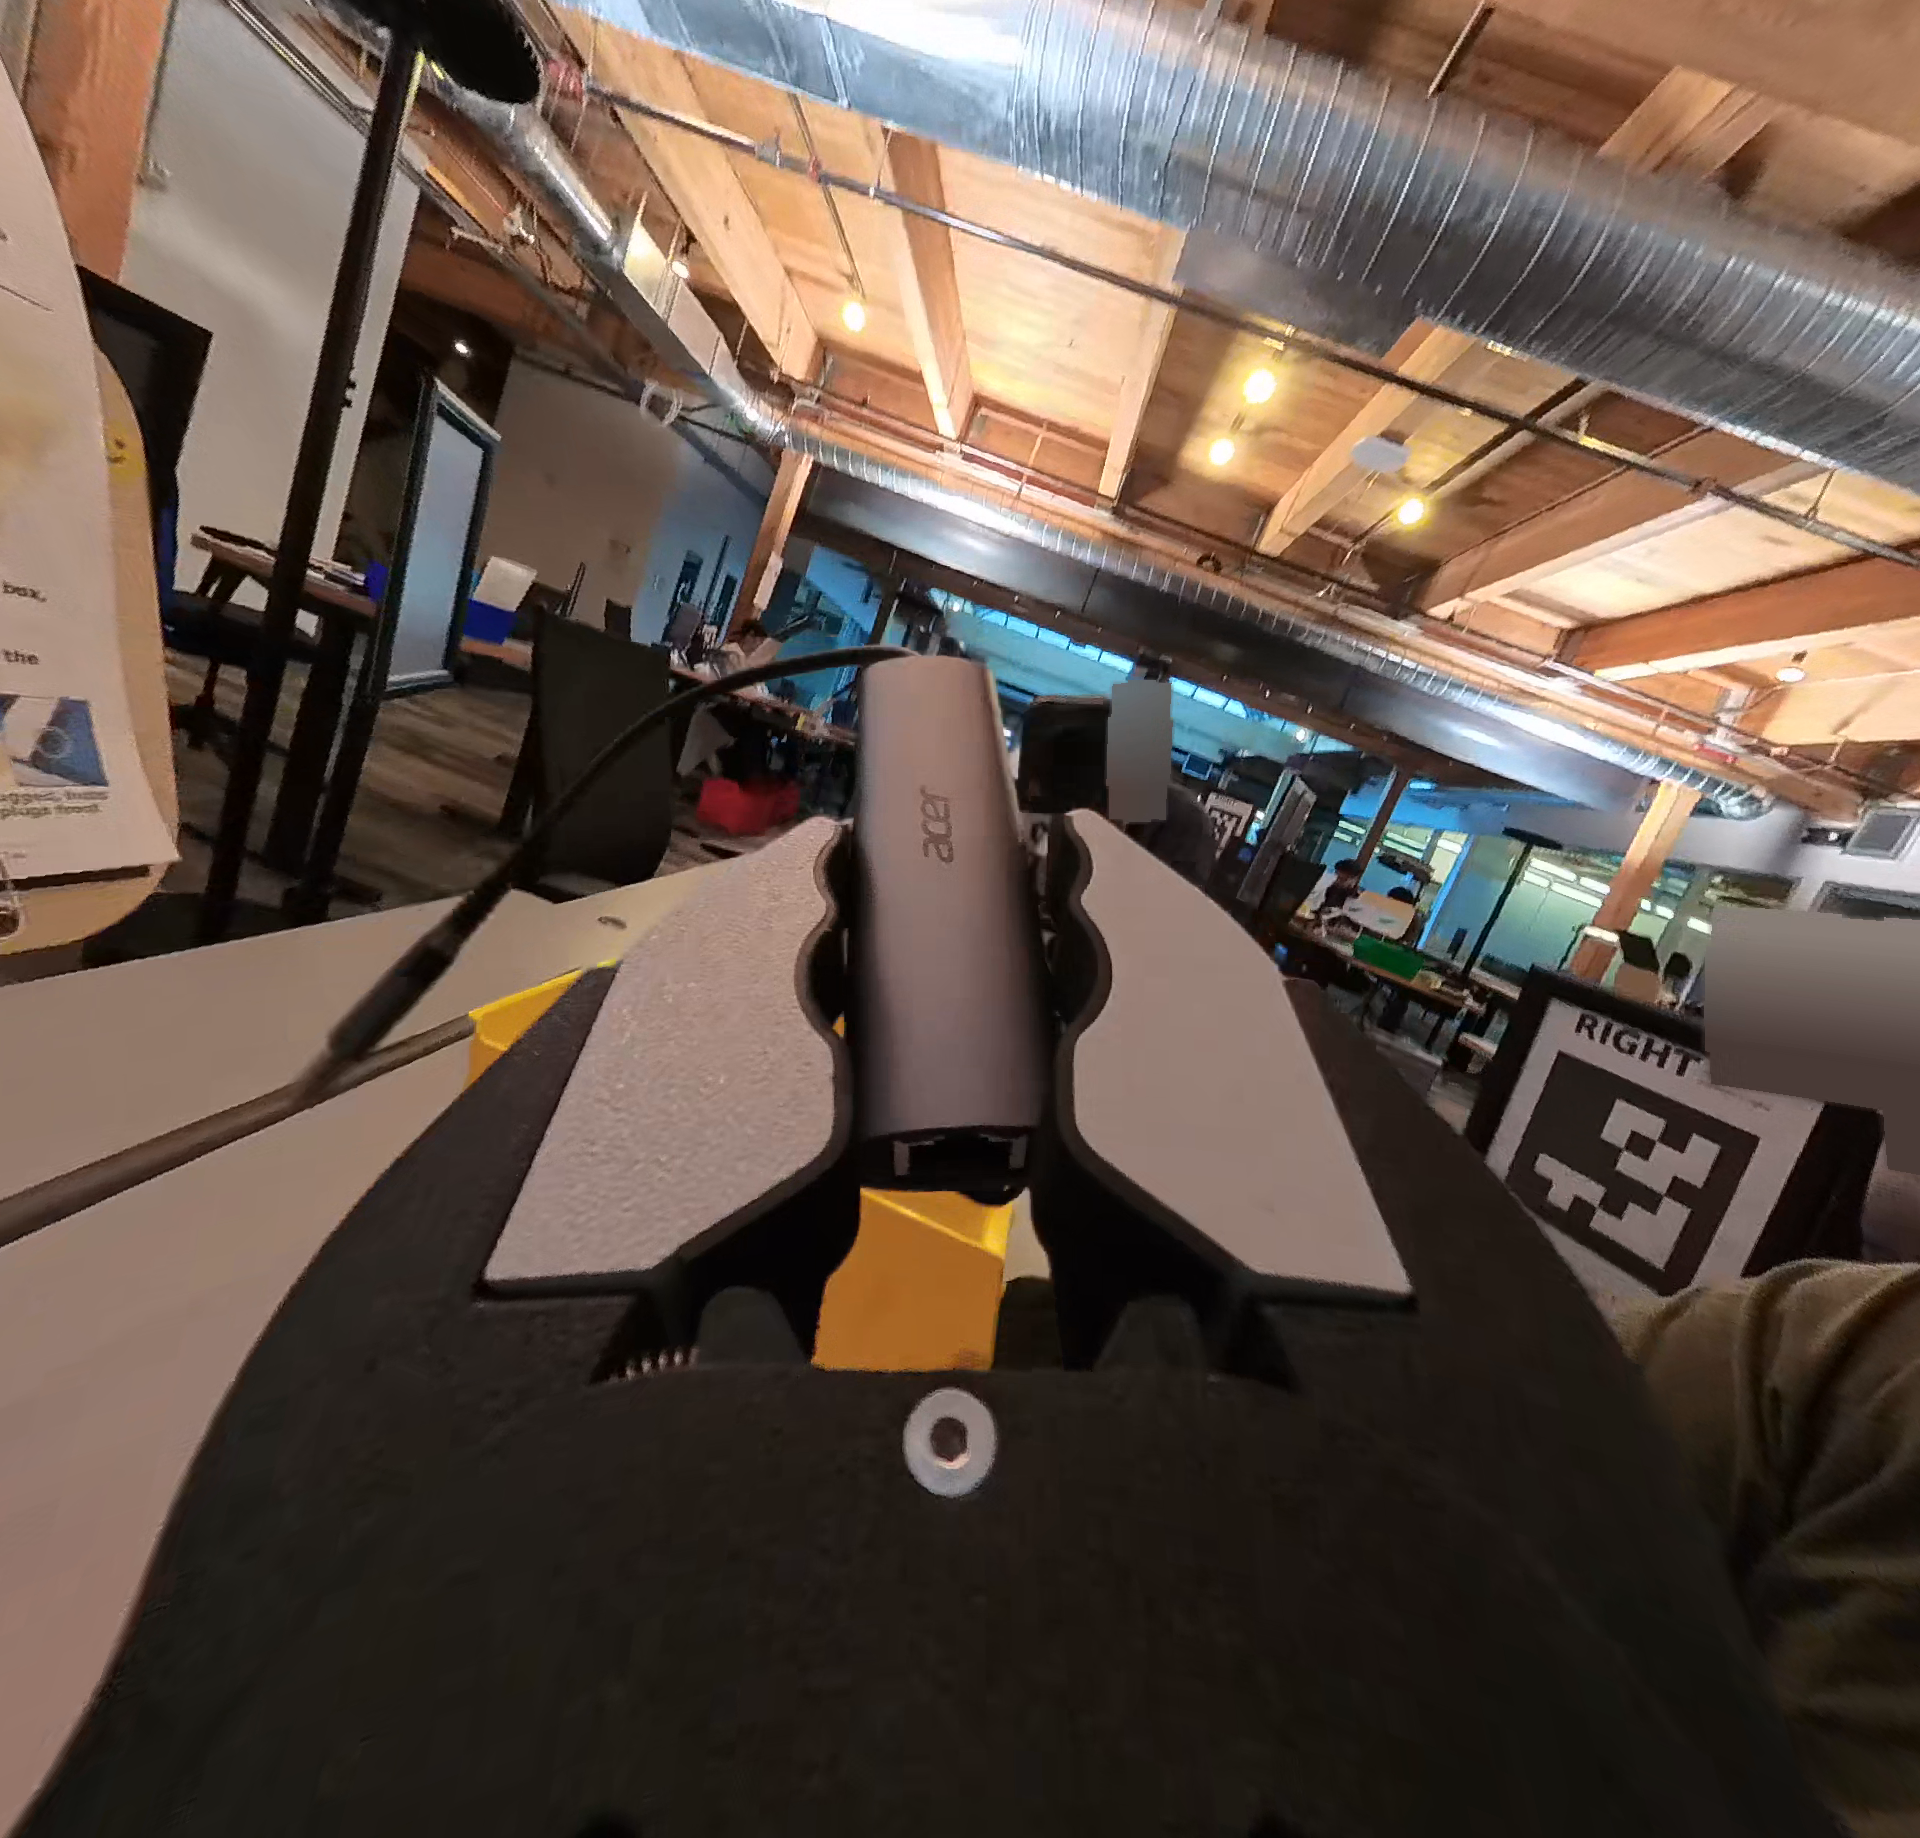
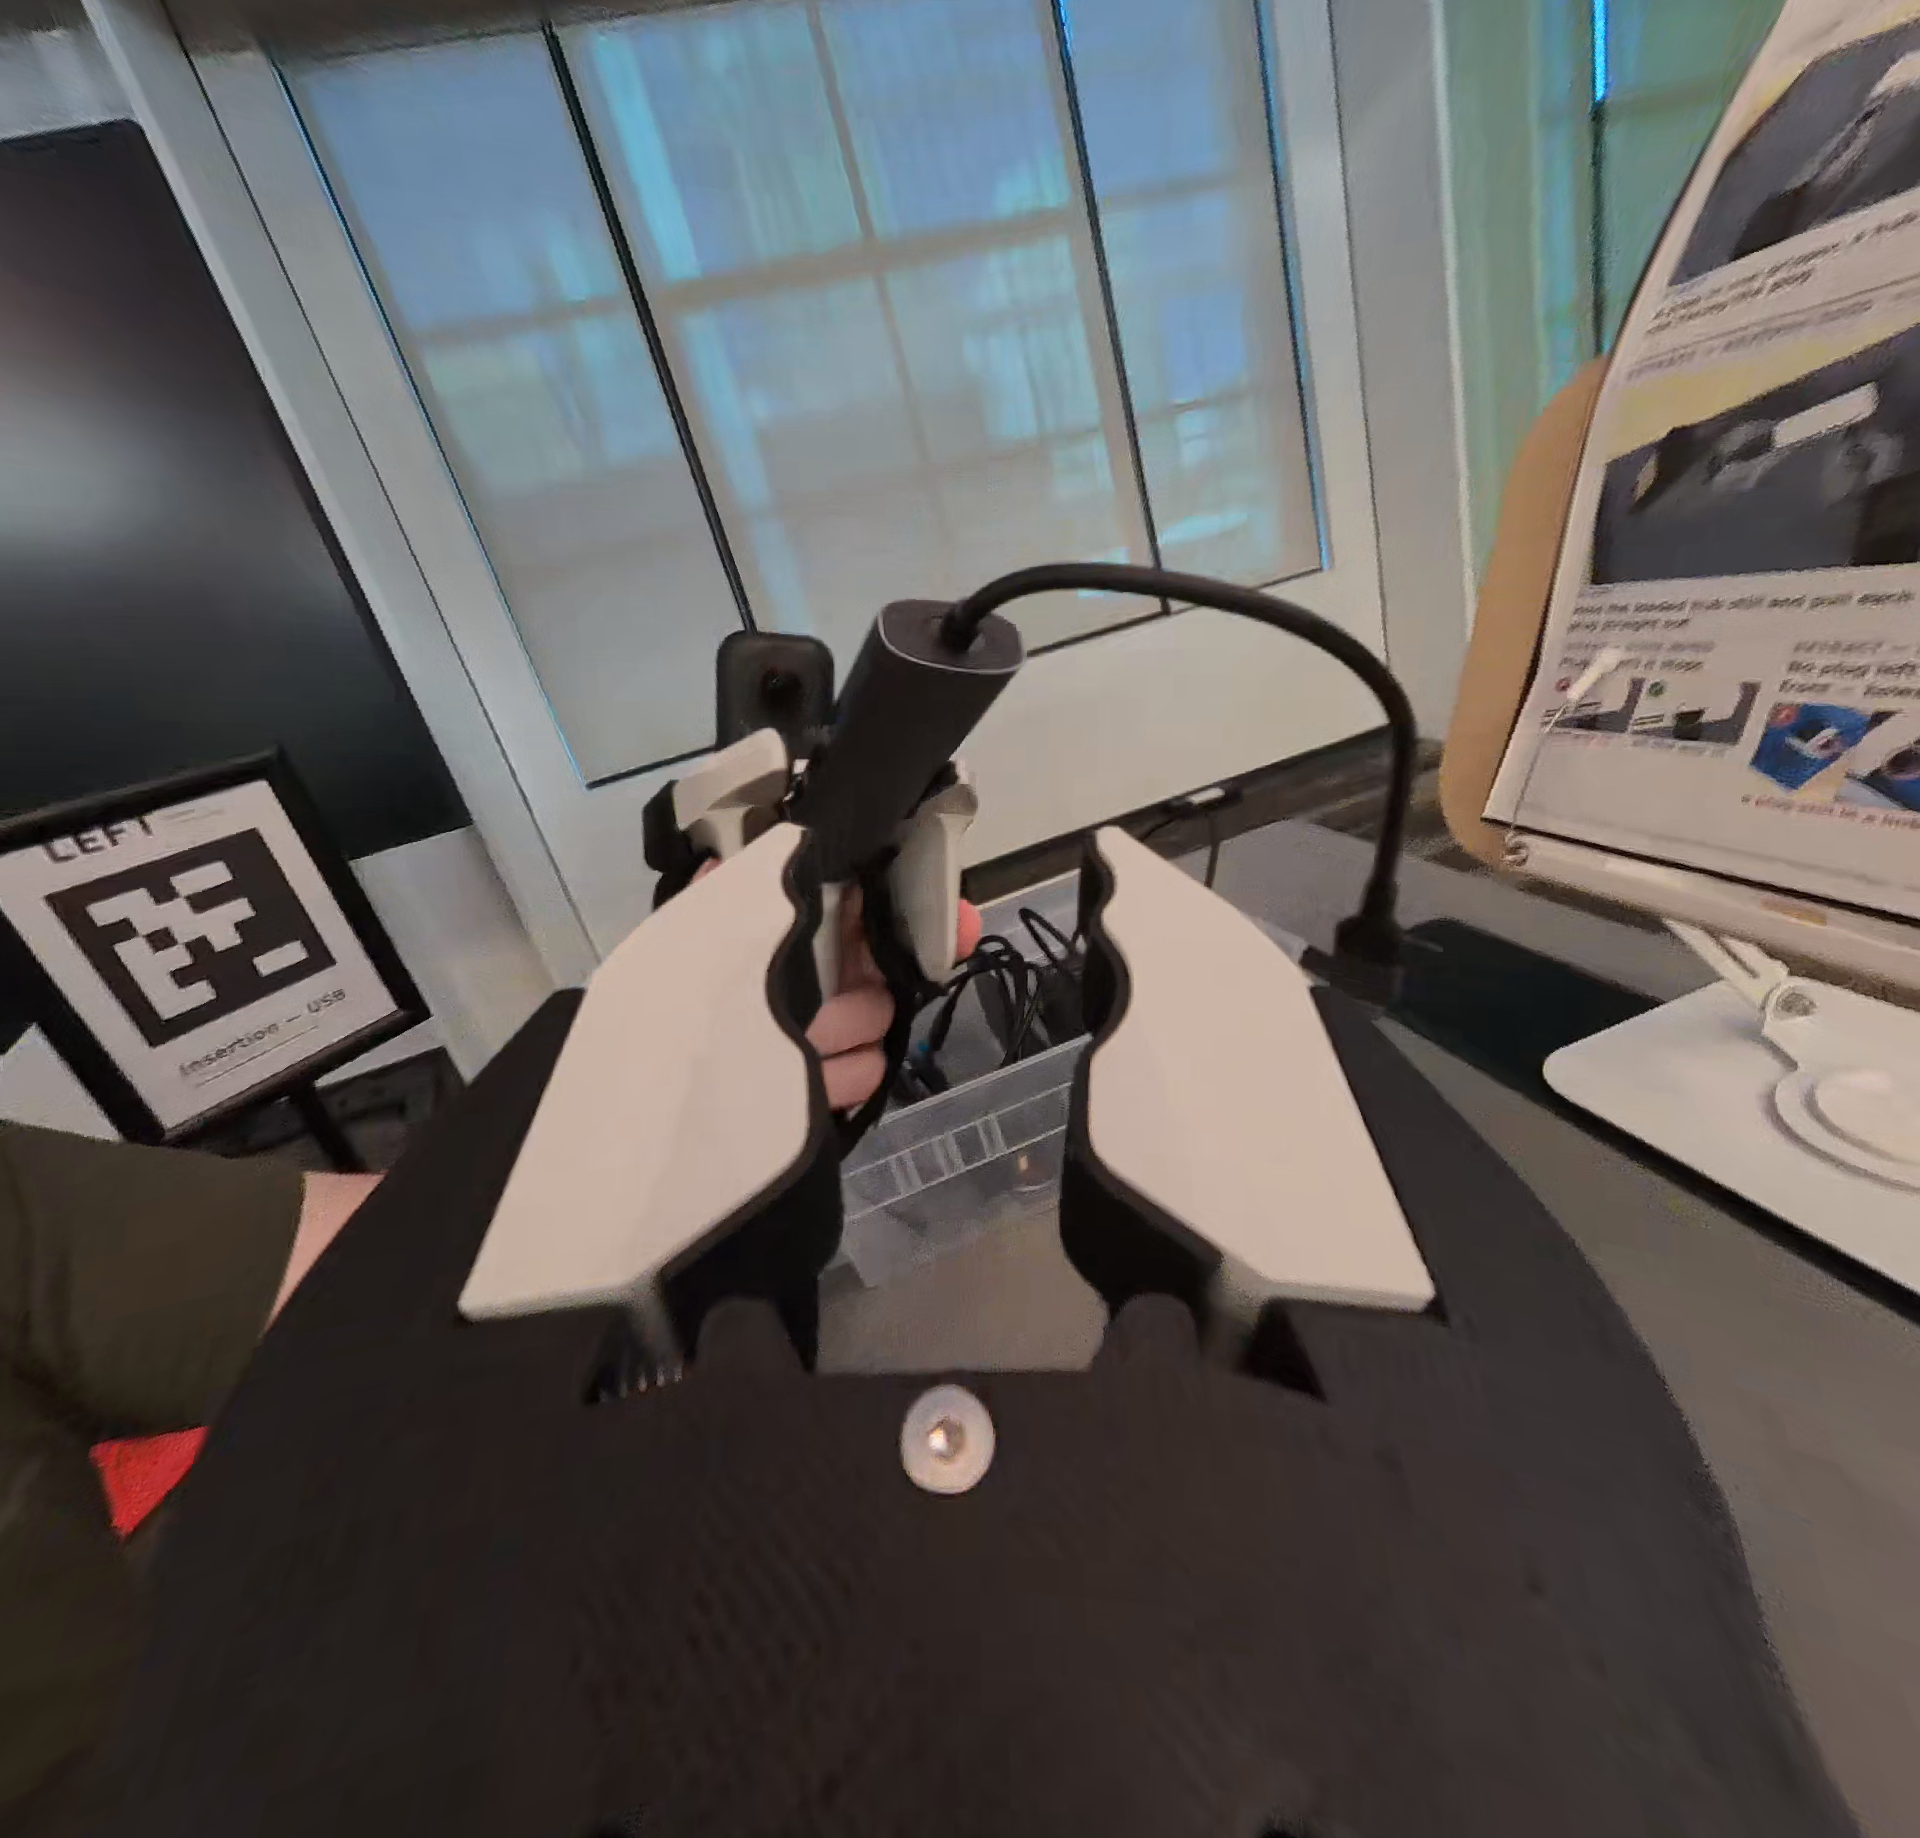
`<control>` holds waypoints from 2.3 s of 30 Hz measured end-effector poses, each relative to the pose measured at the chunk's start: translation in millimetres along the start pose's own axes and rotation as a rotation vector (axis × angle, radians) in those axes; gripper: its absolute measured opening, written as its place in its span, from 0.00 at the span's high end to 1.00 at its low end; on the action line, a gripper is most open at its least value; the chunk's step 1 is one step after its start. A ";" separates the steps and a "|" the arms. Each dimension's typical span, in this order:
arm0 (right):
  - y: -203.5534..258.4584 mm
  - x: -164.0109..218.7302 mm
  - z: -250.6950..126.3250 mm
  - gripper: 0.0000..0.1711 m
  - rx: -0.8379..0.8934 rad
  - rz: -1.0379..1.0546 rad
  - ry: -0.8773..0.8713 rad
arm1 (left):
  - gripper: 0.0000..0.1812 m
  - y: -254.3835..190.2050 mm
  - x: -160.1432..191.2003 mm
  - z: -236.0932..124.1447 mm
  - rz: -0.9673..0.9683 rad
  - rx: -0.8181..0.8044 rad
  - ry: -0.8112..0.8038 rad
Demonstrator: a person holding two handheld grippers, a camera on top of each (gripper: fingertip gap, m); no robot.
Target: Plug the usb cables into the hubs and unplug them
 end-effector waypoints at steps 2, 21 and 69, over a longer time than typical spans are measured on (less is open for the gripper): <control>4.2 -3.4 -1.2 0.70 -0.025 0.020 -0.013 | 0.81 0.2 0.1 1.5 -0.026 0.018 0.066; 13.9 2.7 2.1 0.80 -0.175 0.040 0.052 | 0.81 -9.9 14.5 16.3 -0.013 0.107 0.303; 1.7 4.4 2.6 0.79 -0.201 0.192 0.096 | 0.80 -0.4 18.5 13.6 -0.115 0.053 0.179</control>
Point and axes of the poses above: each gripper's, where its closed fingertips meet, z out along the fingers, x out of its underside, y = z × x across the jaws, the point moved 8 cm from there along -z, back along the fingers, and after that the axes turned 15 degrees about x, right-handed, at the moved point
